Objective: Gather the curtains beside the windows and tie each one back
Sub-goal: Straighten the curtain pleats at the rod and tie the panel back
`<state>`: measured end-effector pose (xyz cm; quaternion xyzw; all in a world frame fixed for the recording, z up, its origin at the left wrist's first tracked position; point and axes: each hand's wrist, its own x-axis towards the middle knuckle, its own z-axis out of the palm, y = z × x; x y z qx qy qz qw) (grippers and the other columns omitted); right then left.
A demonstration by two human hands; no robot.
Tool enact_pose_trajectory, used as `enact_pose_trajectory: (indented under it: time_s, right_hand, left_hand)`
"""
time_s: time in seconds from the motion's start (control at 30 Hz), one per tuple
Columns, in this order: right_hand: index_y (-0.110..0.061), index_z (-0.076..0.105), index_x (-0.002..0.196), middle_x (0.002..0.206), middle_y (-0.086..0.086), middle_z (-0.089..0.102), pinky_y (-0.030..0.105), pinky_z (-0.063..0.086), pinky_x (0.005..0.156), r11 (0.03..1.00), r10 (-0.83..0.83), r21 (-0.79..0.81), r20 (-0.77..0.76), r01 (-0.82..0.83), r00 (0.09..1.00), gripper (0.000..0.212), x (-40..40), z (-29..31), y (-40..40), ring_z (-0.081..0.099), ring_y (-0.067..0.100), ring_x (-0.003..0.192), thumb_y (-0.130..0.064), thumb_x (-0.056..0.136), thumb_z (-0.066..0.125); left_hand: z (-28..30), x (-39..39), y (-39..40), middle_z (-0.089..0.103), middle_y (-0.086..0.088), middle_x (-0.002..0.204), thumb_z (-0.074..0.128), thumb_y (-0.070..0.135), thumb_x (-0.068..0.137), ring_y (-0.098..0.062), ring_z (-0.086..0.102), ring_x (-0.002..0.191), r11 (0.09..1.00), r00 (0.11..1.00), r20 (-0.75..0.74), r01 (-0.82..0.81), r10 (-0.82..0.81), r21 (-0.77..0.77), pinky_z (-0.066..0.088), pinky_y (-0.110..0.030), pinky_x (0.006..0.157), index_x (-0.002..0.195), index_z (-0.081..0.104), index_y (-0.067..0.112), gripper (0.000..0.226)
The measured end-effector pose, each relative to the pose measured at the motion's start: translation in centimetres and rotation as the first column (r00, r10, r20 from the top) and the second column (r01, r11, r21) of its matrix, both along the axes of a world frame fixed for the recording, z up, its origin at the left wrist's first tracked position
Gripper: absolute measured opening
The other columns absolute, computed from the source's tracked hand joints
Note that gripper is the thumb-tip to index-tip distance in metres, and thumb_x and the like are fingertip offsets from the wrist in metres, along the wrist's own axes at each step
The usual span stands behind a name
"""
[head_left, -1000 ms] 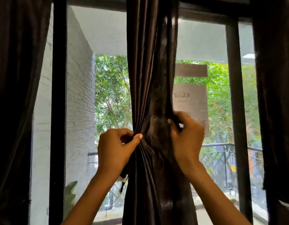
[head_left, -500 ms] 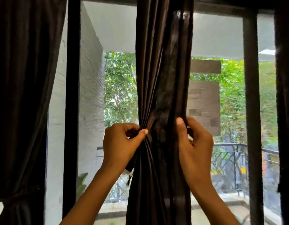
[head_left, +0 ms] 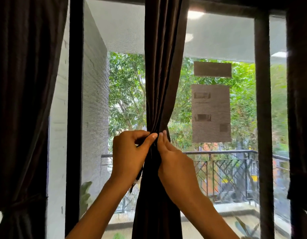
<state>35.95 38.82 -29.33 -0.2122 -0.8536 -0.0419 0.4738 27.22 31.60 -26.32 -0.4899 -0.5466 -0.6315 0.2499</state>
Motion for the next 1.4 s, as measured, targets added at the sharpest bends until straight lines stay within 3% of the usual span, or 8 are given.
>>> enact_pose_trajectory:
  time_s: [0.13,0.27,0.47,0.63,0.77,1.03,1.17,1.4]
  right_hand:
    - [-0.007,0.053,0.134,0.135,0.010,0.056,0.018,0.034,0.041,0.995,0.077,0.064,-0.022,-0.076,0.997,0.067,-0.5,-0.8,-0.1,0.071,0.021,0.078,-0.011,0.067,0.050]
    - [-0.027,0.019,0.150,0.159,-0.009,0.010,0.026,0.047,0.079,0.971,0.239,-0.048,0.072,-0.236,0.968,0.068,-0.2,-1.4,0.2,0.049,0.014,0.125,-0.031,0.083,0.024]
    - [-0.022,0.073,0.103,0.124,-0.014,0.061,0.028,0.053,0.089,0.745,0.468,-0.200,-0.523,-0.637,0.712,0.018,-0.6,-0.9,2.5,0.055,-0.010,0.110,-0.014,0.091,0.062]
    - [-0.015,0.053,0.095,0.123,-0.010,0.059,0.030,0.048,0.093,0.656,0.473,-0.324,-0.528,-0.682,0.705,0.016,-0.5,0.9,5.3,0.054,0.002,0.115,-0.018,0.086,0.067]
    - [-0.014,0.043,0.089,0.090,0.009,0.067,0.017,0.050,0.066,0.262,0.609,-0.538,-0.551,-0.801,0.570,0.016,0.9,2.3,5.3,0.064,0.014,0.083,-0.011,0.089,0.059]
    - [-0.013,0.064,0.070,0.062,0.002,0.069,0.021,0.048,0.055,0.816,0.403,-0.325,-0.272,-0.478,0.874,0.030,3.2,4.0,4.8,0.064,0.009,0.056,-0.032,0.061,0.085]
    - [-0.010,0.072,0.068,0.060,0.009,0.070,0.025,0.046,0.055,0.746,0.457,-0.419,-0.245,-0.518,0.855,0.031,5.1,5.6,3.2,0.061,0.013,0.051,-0.035,0.055,0.084]
    - [-0.009,0.075,0.093,0.080,0.003,0.075,0.021,0.043,0.061,0.567,0.449,-0.610,-0.335,-0.554,0.829,0.018,5.2,7.7,1.0,0.063,0.005,0.062,-0.024,0.085,0.067]
  left_hand:
    - [-0.1,0.5,-0.2,0.059,0.028,0.057,0.080,0.030,0.071,0.013,0.061,0.064,1.000,1.000,0.026,-0.007,0.007,0.020,0.046,-0.004,0.062,0.067,0.066,0.039,0.017]
    - [-0.3,-0.4,0.3,0.068,0.010,0.074,0.081,0.018,0.071,0.004,0.061,0.068,0.994,0.991,0.095,-0.101,0.096,0.040,0.045,-0.004,0.065,0.087,0.074,0.015,0.017]
    - [-0.4,-0.7,0.4,0.063,0.009,0.080,0.073,0.013,0.080,-0.012,0.063,0.081,0.992,0.984,0.131,-0.118,0.123,-0.038,0.048,-0.018,0.069,0.095,0.066,0.012,0.017]
    - [0.2,-1.2,-0.6,0.071,-0.012,0.091,0.061,0.006,0.089,-0.020,0.070,0.085,0.921,0.880,0.363,0.370,-0.307,-0.119,0.056,-0.029,0.077,0.093,0.058,0.006,0.006]
    - [0.9,-2.8,-1.4,0.072,-0.012,0.102,0.061,0.007,0.084,-0.022,0.069,0.096,0.756,0.701,0.474,0.646,-0.533,-0.105,0.054,-0.028,0.085,0.108,0.061,0.001,0.024]
    - [0.1,-2.2,-0.4,0.068,0.001,0.080,0.076,0.006,0.076,-0.005,0.065,0.077,0.988,0.981,0.165,0.115,-0.097,-0.101,0.051,-0.017,0.074,0.080,0.062,0.010,0.015]
    - [-0.4,-0.3,0.3,0.056,0.015,0.073,0.080,0.009,0.071,0.007,0.054,0.069,0.990,0.990,0.032,-0.142,0.141,0.027,0.040,-0.001,0.063,0.089,0.064,0.012,0.024]
    - [-1.2,1.3,1.0,0.060,0.003,0.077,0.071,0.007,0.080,-0.020,0.060,0.072,0.981,0.965,-0.175,-0.186,0.193,0.058,0.045,-0.035,0.061,0.088,0.048,0.018,0.027]
